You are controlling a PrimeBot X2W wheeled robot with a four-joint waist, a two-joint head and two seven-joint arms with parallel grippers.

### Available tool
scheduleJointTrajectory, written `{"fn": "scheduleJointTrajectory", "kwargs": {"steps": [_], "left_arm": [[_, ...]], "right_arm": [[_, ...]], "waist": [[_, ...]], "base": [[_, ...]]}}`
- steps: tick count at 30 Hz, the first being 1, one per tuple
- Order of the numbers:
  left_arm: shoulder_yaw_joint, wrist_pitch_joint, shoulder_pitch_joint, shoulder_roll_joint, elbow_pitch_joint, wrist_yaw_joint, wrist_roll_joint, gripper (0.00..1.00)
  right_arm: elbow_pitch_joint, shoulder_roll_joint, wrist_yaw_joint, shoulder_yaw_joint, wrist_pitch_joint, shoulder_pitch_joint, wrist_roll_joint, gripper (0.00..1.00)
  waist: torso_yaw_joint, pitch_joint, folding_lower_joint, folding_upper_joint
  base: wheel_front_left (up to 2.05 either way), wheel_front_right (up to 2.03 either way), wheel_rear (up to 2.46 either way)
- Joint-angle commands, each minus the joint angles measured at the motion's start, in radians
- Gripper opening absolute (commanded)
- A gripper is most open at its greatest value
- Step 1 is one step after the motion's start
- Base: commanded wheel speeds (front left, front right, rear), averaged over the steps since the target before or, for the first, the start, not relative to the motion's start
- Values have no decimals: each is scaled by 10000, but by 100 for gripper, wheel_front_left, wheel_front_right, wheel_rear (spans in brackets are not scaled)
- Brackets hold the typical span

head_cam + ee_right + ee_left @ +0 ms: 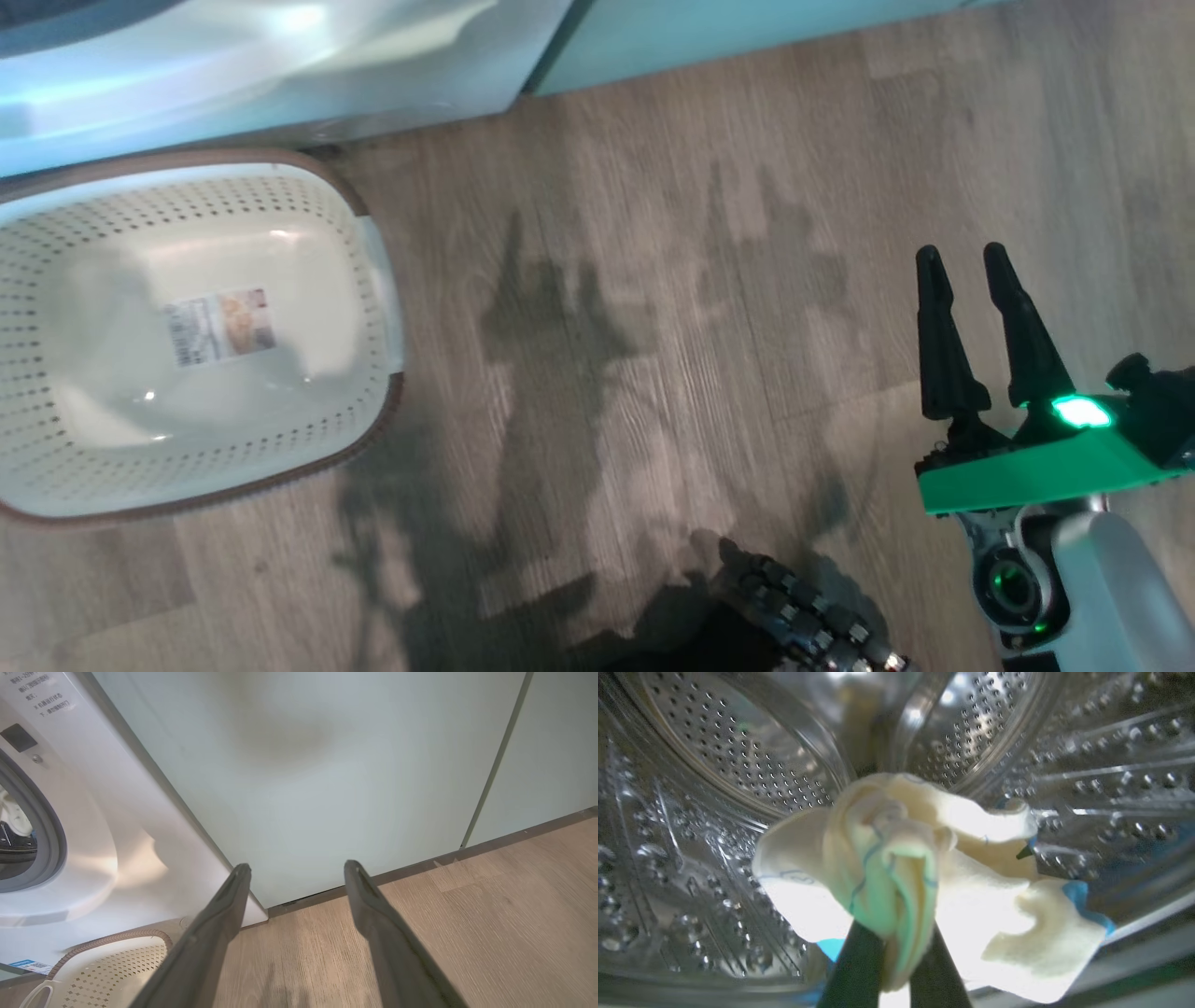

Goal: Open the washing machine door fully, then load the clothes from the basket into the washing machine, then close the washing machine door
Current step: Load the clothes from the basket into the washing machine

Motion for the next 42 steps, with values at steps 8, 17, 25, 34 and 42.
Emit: {"fn": "scheduleJointTrajectory", "kwargs": {"steps": [8,17,25,34,42], "left_arm": [[255,-1754,-1367,442,1378,133,820,0],[11,-2448,-1804,256,2882,-104,944,0],[-165,-2709,-2158,-152,3702,-352,817,100],[-302,-3127,-2085,-838,4073,-355,597,100],[-221,-3802,-1091,-1447,3270,-71,227,100]], "right_arm": [[-324,-78,-7,372,-67,-193,206,100],[-323,-78,-7,455,-67,-262,231,100],[-306,-78,-7,413,-67,-263,138,100],[-295,-78,-7,204,-67,-281,-43,100],[-316,-78,-7,-156,-67,-181,-379,100]], "waist": [[-445,518,-1,0],[-576,808,-1,0],[-412,742,-1,0],[17,522,-1,0],[523,66,-1,0]], "base": [[0,0,0],[0,0,0],[0,0,0],[0,0,0],[0,0,0]]}}
